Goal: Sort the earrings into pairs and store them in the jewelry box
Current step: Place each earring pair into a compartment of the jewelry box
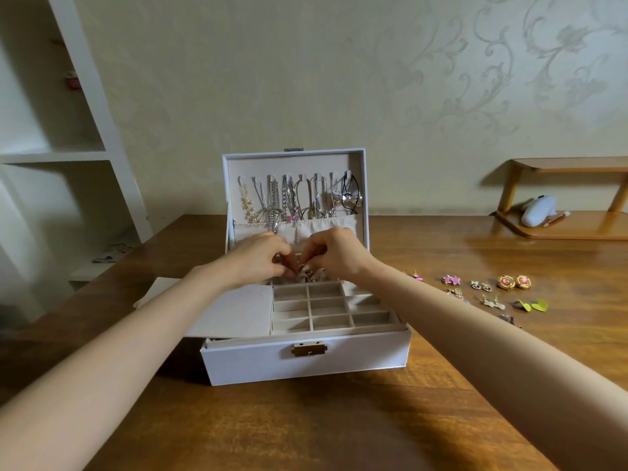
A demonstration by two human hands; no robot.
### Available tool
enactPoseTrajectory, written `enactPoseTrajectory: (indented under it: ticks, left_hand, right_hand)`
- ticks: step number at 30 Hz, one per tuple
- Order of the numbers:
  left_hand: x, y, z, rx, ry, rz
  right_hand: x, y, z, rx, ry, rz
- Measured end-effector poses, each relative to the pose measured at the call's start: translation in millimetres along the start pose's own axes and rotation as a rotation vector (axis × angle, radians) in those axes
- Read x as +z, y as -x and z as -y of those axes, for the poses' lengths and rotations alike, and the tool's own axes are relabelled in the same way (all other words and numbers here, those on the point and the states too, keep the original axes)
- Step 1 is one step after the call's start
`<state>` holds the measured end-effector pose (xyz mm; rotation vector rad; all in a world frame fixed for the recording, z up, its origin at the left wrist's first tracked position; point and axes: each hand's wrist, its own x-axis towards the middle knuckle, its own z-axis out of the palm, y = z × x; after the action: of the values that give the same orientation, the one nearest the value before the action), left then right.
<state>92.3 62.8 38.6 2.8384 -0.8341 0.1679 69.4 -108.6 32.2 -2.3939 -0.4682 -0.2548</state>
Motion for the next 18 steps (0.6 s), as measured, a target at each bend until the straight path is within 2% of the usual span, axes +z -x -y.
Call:
enactPoseTrajectory:
  ticks: [4, 10, 15, 18]
  left_hand:
    - [-3.4, 1.7, 3.2, 0.008, 0.040, 0.012]
    - [-7.4, 3.4, -4.4, 0.037, 0.098, -0.088]
    - [-1.3, 3.3, -6.7, 0.033, -0.071, -0.005]
    - [-3.1, 3.8, -2.6, 0.001, -0.060, 0.035]
  right_hand:
    - [-10.9, -7.1, -4.6, 0.017, -0.013, -0.095]
    - [-7.7, -8.2, -6.3, 0.049, 0.112, -0.011]
    - [0.7, -6.4, -0.4, 0.057, 0.184, 0.025]
    - [1.1, -6.2, -0.4, 0.049, 0.185, 0.027]
